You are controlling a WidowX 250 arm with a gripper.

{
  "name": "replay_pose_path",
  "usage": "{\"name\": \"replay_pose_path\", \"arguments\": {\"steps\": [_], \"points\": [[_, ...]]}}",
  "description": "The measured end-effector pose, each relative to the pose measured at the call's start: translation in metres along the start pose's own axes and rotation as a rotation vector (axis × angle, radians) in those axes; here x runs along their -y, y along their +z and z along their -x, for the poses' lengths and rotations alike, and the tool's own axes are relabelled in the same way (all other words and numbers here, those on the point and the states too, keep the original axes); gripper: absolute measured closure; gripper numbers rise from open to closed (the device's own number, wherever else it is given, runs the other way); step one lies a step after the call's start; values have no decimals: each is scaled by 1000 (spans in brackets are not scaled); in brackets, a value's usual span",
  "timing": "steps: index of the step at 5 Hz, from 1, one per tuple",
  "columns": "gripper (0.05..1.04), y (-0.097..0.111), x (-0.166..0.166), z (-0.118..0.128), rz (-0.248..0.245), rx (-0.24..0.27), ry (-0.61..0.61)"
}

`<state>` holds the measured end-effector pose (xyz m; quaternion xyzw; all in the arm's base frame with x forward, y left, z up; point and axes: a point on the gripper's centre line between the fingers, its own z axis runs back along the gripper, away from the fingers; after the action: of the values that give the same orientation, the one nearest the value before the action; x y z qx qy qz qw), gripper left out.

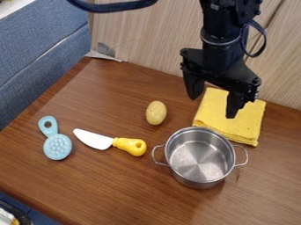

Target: Put the yellow objet

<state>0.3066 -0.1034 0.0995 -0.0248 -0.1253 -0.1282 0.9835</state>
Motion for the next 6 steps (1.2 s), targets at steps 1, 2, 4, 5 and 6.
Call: {"name": "replay_pose_path", "arguments": {"steps": [1, 2, 4, 5, 6], "points": [[83, -8, 0, 4, -2, -28, 3], [83, -14, -15, 9, -20, -32, 85], [83, -28, -62, 13, -96, -54, 240], [83, -38, -83, 18, -122, -68, 322], [83, -57, -92, 19, -125, -73, 341]]}}
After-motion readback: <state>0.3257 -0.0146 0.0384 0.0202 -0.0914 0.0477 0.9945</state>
